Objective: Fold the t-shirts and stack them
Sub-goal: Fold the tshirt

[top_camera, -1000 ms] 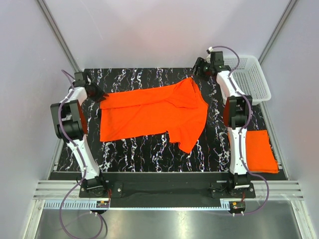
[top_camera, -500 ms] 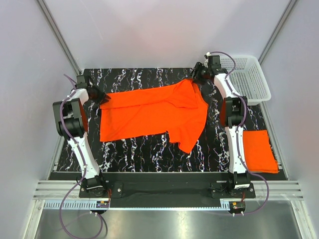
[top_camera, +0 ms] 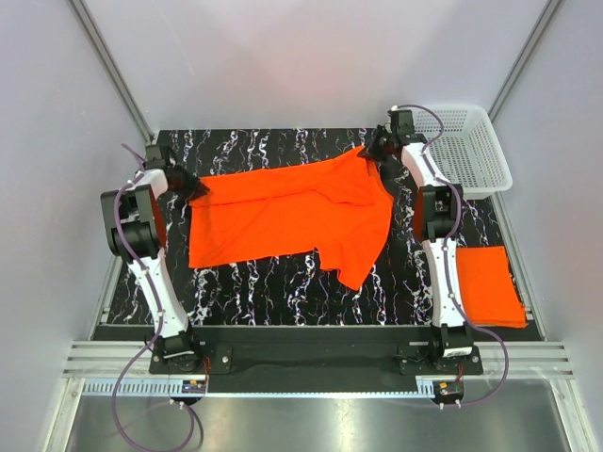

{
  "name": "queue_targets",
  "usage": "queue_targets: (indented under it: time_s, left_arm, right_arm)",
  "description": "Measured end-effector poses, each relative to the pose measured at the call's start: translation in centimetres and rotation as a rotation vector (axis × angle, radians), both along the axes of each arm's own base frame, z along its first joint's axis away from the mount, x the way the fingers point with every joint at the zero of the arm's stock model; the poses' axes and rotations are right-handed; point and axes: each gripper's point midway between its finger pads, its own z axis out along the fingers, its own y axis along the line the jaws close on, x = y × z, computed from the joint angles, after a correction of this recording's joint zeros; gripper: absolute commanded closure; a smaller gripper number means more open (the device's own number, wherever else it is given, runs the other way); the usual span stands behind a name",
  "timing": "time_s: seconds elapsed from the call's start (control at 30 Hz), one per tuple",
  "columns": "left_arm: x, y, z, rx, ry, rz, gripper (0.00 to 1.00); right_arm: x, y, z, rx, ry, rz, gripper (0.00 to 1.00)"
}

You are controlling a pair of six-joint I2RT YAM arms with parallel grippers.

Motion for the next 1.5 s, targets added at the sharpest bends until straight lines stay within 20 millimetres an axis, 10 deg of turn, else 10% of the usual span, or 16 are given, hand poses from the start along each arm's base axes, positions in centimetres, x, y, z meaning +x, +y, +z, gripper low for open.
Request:
queue_targets:
  time_s: [0.3, 0.73, 1.1, 1.5]
  left_arm:
    - [-0.1, 0.8, -0.1, -0.003, 0.002, 0.014, 0.77]
    - [-0.2, 1.1, 0.1, -0.004, -0.004, 0.012, 0.74]
    - [0.1, 0.3, 0.5, -0.026, -0.013, 0.008, 0.75]
    - [0.5, 0.0, 0.0, -0.046, -0.015, 0.015, 0.75]
  right_arm:
    - [-1.0, -3.8, -0.6, -0.176, 0.048, -0.177, 0.98]
    - [-1.1, -4.2, 0.5, -0.267, 0.001, -0.163, 0.36]
    - [1.6, -2.8, 4.6, -0.206, -0.133, -0.099, 0.4]
    - [1.2, -2.7, 1.2, -0.205, -0.076, -0.082, 0.42]
